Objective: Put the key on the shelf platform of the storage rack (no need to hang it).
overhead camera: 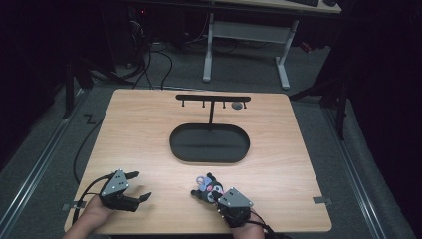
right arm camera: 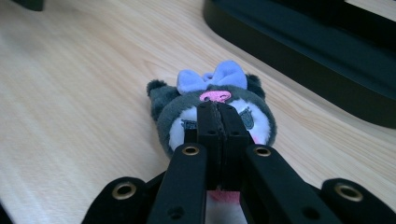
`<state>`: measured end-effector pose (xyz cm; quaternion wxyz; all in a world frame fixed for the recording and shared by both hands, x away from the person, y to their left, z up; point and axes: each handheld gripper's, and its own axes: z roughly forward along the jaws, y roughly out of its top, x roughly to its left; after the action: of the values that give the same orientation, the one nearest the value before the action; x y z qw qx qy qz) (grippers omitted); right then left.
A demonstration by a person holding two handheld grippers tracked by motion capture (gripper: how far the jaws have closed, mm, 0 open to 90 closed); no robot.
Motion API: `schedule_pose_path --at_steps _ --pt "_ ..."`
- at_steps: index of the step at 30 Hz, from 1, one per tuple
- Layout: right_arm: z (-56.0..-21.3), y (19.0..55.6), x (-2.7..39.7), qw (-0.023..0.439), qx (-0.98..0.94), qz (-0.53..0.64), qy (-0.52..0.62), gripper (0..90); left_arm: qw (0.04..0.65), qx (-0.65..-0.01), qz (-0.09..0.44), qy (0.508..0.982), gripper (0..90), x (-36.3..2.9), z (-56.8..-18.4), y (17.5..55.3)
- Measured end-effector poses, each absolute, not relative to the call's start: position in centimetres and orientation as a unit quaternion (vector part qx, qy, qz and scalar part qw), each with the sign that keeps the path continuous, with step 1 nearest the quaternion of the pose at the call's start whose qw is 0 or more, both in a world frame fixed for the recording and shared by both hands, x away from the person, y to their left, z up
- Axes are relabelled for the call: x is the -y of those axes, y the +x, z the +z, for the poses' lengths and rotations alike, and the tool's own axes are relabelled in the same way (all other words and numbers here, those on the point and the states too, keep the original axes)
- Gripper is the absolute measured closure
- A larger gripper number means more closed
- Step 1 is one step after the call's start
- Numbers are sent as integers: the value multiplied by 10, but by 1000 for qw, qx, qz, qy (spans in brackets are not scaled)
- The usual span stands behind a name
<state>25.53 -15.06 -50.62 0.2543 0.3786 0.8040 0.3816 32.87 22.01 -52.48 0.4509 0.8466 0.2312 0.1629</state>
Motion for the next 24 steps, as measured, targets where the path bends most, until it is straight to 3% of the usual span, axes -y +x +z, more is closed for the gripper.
schedule_pose_path --at_steps 16,24 --pt "-505 270 220 290 -748 359 477 891 452 -232 161 846 155 -220 -525 329" --pt "-501 268 221 286 -747 365 477 864 452 -232 160 846 155 -220 -525 330"
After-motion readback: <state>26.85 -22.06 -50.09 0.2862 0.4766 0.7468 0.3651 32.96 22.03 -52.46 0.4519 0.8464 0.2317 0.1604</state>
